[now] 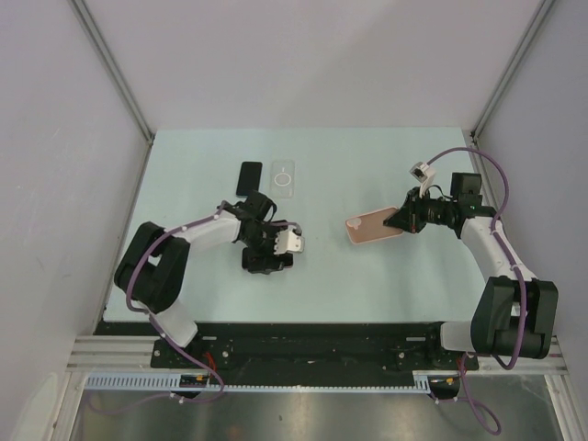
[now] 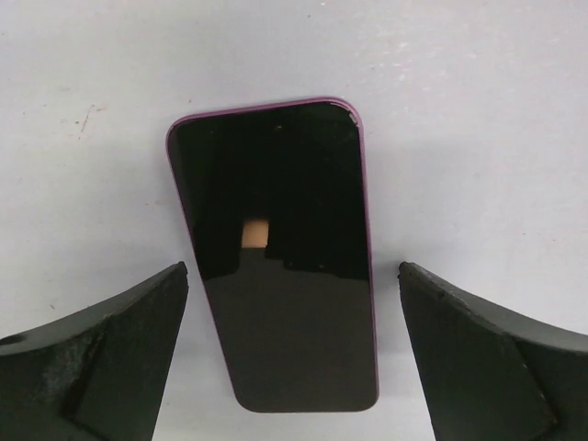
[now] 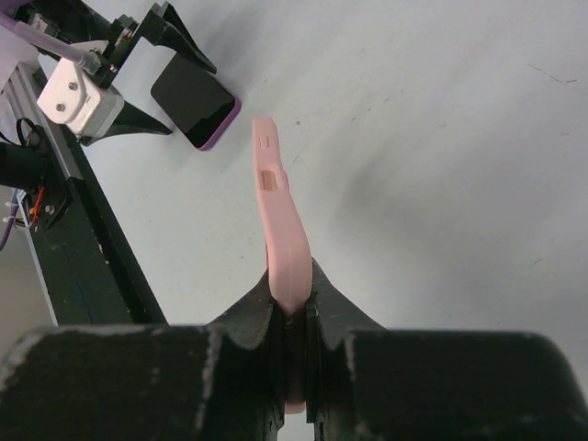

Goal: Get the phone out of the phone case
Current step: Adjust the phone at the center of the board.

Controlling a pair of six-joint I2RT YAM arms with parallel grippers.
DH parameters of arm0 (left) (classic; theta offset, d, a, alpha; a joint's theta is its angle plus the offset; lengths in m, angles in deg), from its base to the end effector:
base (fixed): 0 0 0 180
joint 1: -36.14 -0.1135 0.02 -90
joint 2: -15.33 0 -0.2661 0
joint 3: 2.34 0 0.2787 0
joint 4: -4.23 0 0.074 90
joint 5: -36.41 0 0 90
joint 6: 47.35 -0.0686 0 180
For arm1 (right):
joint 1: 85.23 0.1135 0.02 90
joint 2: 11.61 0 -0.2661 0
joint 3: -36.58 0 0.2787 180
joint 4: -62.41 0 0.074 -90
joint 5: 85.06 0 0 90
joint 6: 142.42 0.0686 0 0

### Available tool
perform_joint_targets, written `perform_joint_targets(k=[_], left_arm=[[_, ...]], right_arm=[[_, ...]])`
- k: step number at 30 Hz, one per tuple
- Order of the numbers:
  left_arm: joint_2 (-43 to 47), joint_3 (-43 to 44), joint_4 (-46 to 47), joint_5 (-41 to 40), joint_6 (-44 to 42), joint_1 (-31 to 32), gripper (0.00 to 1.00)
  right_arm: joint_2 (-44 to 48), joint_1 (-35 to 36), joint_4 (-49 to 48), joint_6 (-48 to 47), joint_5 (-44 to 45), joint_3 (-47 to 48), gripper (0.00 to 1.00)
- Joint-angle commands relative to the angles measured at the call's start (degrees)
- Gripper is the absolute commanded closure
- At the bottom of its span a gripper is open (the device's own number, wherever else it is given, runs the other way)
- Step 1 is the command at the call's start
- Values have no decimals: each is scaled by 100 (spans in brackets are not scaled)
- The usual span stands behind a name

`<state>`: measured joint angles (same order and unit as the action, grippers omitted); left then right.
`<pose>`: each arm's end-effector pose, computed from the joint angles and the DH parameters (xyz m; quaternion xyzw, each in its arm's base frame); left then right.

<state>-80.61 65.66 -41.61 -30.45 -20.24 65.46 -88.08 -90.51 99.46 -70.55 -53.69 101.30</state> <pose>0.2763 -0.1861 0.1160 0.7185 0.6521 -0.1502 0.1897 0.3070 0.0305 0.2329 -0.2625 0.7918 0.3865 0.3934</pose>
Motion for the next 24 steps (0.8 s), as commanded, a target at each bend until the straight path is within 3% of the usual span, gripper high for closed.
perform_joint_targets(k=[1,24], left_arm=[[-161,279,-131,-195,32,-5,0],[-434,384,-122,-749,304,144,2]], right_arm=[[158,-26,16,-85,-236,194,100],[237,-70,51,-94,-359,194,100]])
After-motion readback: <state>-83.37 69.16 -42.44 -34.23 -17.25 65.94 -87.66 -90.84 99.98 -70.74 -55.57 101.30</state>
